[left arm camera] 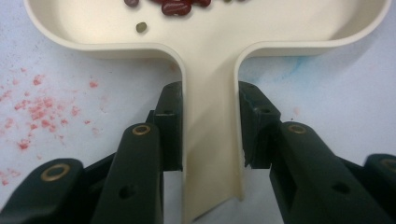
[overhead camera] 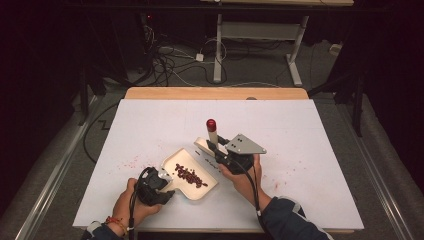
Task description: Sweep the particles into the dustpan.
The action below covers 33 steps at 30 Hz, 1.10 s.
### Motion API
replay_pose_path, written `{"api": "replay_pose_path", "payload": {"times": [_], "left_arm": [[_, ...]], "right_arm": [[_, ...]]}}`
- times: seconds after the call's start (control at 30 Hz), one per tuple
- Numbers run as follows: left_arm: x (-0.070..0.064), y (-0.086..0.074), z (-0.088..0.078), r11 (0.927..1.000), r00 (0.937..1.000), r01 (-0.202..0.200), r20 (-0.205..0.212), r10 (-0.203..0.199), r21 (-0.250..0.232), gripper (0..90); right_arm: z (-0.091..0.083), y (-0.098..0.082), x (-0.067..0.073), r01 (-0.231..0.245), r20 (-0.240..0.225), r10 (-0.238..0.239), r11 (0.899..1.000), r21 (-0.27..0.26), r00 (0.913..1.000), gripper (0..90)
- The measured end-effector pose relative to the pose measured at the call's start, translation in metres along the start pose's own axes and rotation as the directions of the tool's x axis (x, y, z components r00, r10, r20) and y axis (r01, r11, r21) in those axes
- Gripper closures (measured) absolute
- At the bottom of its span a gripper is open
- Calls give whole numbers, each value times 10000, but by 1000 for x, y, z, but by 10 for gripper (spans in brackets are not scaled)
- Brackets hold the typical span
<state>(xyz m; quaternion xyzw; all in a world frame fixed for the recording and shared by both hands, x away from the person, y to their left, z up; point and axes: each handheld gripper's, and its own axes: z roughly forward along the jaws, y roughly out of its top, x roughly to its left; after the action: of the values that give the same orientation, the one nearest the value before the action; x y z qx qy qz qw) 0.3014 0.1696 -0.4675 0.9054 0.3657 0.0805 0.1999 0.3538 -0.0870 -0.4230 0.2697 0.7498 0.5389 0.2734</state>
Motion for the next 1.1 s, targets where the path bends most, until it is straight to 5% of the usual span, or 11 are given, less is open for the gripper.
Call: {"api": "replay_pose_path", "payload": {"times": [0.23, 0.43, 0.9, 1.1], "left_arm": [[2, 1, 1, 9996, 9994, 277, 213, -278, 20, 641], [2, 2, 1, 9994, 9991, 341, 257, -342, 43, 640], [2, 2, 1, 9993, 9990, 368, 272, -368, 29, 640], [2, 2, 1, 9996, 9993, 278, 264, -279, 33, 640]], "right_arm": [[-1, -3, 21, -360, -112, 357, 9990, -261, 9993, 700], [1, -4, 37, -92, -292, 85, 9997, -238, 9995, 693], [-5, 4, 45, -307, -1009, 270, 9989, -349, 9945, 705], [-9, 10, 39, -349, -940, 293, 9977, -579, 9951, 707]]}}
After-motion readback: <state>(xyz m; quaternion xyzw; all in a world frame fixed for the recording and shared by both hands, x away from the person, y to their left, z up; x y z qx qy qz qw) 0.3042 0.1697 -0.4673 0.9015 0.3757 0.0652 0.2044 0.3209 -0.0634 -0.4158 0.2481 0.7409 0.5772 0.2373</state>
